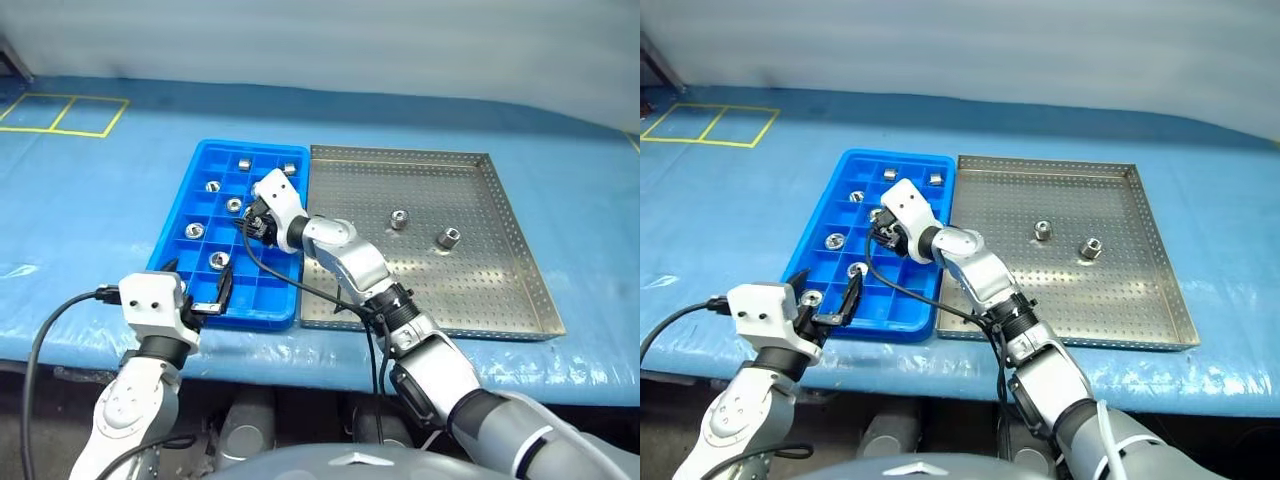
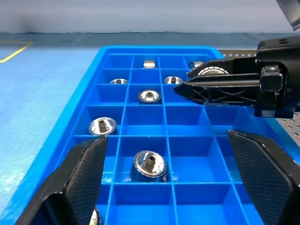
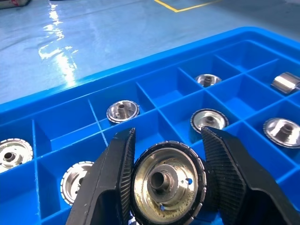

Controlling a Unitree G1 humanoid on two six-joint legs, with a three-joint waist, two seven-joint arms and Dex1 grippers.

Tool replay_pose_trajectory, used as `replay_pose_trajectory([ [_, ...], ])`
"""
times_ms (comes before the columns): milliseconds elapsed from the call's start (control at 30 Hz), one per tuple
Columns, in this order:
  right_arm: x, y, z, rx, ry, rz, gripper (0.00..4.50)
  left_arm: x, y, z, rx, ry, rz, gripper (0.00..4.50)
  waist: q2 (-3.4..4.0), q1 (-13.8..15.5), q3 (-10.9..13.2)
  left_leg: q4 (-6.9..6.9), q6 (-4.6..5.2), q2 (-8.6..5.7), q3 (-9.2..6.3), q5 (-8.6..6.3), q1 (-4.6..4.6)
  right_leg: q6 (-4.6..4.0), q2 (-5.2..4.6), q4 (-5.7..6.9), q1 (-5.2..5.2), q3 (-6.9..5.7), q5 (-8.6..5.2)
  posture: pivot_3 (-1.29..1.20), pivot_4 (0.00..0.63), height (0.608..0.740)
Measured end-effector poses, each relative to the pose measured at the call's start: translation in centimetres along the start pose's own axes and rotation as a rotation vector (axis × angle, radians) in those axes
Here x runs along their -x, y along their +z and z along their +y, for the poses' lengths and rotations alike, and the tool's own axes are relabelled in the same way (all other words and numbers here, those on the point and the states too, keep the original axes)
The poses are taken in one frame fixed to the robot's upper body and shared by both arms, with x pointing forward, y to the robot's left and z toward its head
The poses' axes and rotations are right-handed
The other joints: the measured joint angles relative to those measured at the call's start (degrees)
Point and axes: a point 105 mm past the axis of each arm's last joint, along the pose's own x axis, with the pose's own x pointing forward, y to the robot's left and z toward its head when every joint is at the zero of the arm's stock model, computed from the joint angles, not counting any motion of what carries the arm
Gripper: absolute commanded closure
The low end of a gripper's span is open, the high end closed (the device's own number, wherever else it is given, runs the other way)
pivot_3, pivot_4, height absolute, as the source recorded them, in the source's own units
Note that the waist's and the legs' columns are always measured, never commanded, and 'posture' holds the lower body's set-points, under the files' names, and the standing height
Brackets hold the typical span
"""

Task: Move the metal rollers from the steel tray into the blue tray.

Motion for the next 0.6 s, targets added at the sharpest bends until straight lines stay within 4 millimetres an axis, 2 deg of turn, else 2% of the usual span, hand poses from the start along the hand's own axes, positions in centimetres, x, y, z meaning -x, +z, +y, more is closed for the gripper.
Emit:
replay_pose_trajectory([
  [200, -0.4, -2.4, -0.9, -0.026, -0.021, 0.059, 2.61, 0.3, 0.2, 0.1, 0.009, 0.021, -0.012, 0.0, 0.02, 1.14, 0.02, -0.02, -0.01, 0.01, -0.01, 0.0, -0.03, -0.04, -0.01, -0.02, -0.02, -0.04, -0.02, 0.43, 0.15, 0.74],
  [300, -0.5, -2.3, -1.4, -0.016, -0.034, 0.062, 2.61, 0.2, 0.2, -0.1, 0.013, 0.014, -0.014, 0.0, 0.03, 1.19, 0.02, -0.01, -0.01, 0.01, -0.01, 0.0, -0.01, -0.04, -0.01, -0.01, -0.01, -0.05, -0.02, 0.42, 0.15, 0.74],
  [533, -0.4, -2.2, -1.7, -0.024, -0.037, 0.061, 0.25, -0.2, 0.8, -0.6, 0.014, -0.013, -0.043, 0.0, 0.04, 1.07, 0.02, -0.01, -0.01, 0.01, -0.01, 0.0, -0.02, -0.05, -0.02, -0.02, 0.0, -0.06, -0.03, 0.34, 0.15, 0.74],
  [567, -0.2, -2.1, -1.8, -0.033, -0.043, 0.051, 0.03, -0.3, 1.0, -0.7, 0.014, -0.023, -0.051, 0.0, 0.05, 1.05, 0.03, -0.01, -0.01, 0.0, -0.01, 0.0, -0.04, -0.05, -0.02, -0.03, -0.01, -0.07, -0.03, 0.33, 0.15, 0.74],
  [600, 0.1, -1.9, -2.0, -0.041, -0.051, 0.038, 0.03, -0.5, 1.2, -0.8, 0.013, -0.033, -0.059, 0.0, 0.05, 0.97, 0.03, -0.01, -0.01, 0.01, -0.01, 0.0, -0.05, -0.05, -0.02, -0.04, -0.01, -0.07, -0.03, 0.31, 0.15, 0.74],
])
